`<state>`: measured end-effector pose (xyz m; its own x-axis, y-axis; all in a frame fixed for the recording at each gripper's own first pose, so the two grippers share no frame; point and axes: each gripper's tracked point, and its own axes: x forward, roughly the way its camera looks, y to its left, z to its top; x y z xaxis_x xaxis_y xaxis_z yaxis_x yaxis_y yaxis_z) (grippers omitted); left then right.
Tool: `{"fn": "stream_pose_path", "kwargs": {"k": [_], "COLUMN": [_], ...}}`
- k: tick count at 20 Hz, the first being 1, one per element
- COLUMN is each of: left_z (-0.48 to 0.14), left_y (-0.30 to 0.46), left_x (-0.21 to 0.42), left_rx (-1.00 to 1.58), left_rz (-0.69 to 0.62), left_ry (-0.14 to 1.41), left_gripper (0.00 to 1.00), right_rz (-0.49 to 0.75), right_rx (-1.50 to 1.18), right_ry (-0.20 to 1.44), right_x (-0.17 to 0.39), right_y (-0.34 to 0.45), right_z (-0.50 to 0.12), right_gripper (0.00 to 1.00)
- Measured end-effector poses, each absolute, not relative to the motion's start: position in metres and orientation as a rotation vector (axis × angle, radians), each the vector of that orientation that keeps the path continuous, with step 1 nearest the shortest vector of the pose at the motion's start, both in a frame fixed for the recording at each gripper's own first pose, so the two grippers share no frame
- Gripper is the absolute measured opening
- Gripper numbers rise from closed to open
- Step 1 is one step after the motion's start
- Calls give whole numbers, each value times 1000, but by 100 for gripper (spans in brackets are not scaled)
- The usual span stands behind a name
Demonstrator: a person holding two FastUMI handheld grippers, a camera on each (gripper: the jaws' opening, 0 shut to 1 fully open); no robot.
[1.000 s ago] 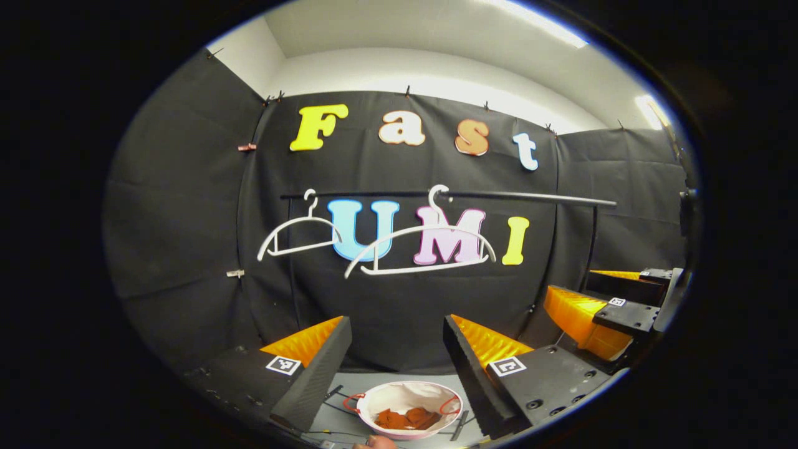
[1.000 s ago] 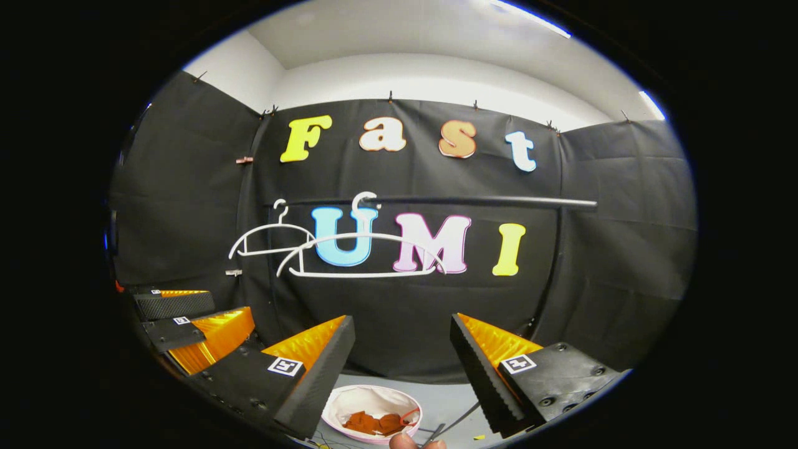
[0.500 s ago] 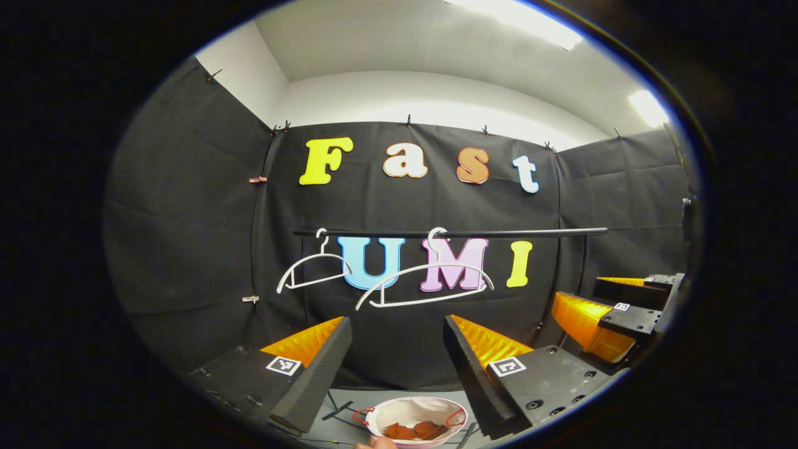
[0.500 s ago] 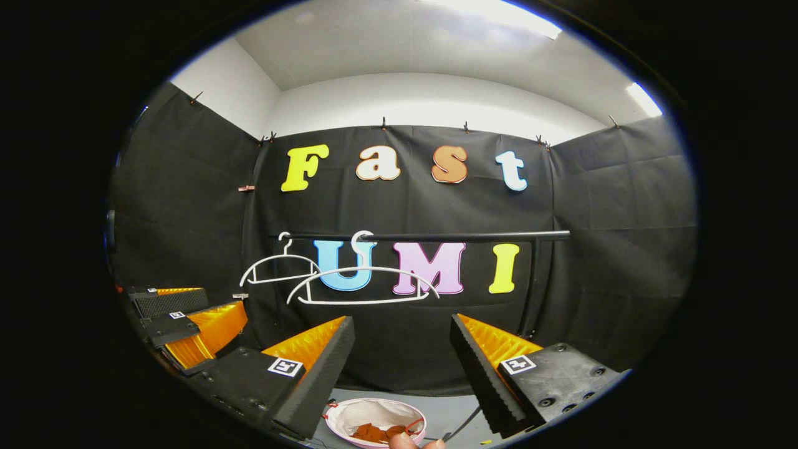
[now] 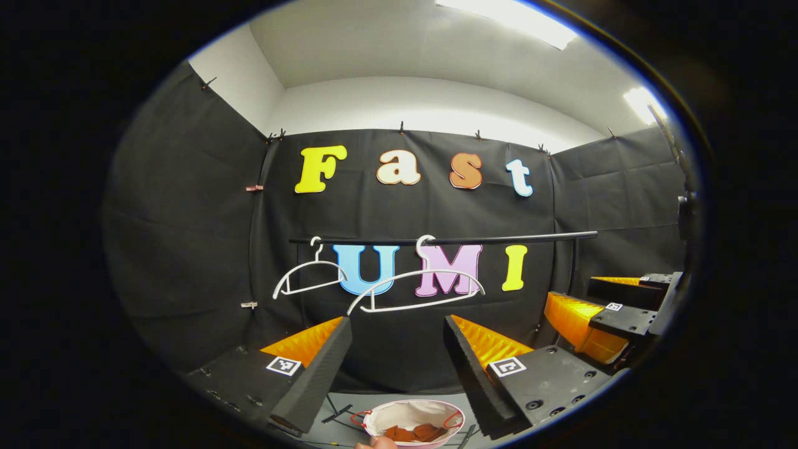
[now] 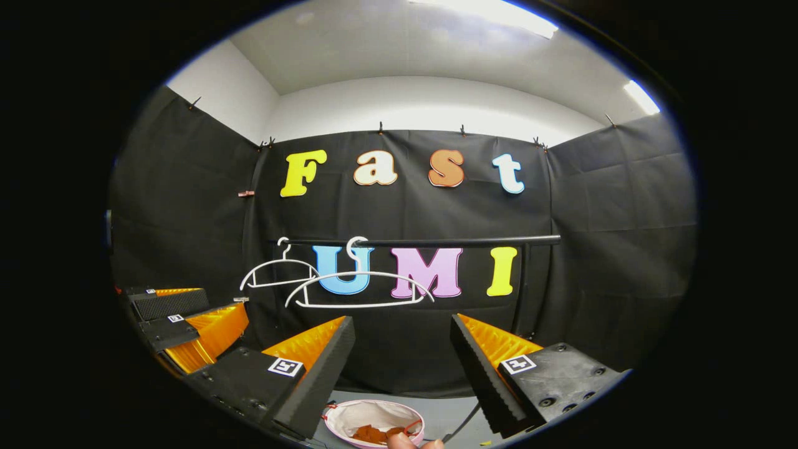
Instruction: Grasp the clothes on the hanger with both hands and then place them into the laundry hamper below.
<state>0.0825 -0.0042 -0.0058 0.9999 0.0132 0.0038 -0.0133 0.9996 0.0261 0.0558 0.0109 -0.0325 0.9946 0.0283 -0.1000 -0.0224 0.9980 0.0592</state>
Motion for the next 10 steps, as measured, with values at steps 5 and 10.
{"fn": "stream_pose_path", "kwargs": {"k": [5,10], "left_z": [-8,-9], "left_y": [2,3], "left_x": [81,79], "left_rx": [18,18], "left_rz": [14,13], "left_ry": [3,5], "left_gripper": [94,94], "right_rz": [34,28], "right_rx": [40,30], "right_ry": [90,72], "right_x": [52,50], "right_y": [15,15], "right_z": [-28,-25], "right_gripper": [99,100]}}
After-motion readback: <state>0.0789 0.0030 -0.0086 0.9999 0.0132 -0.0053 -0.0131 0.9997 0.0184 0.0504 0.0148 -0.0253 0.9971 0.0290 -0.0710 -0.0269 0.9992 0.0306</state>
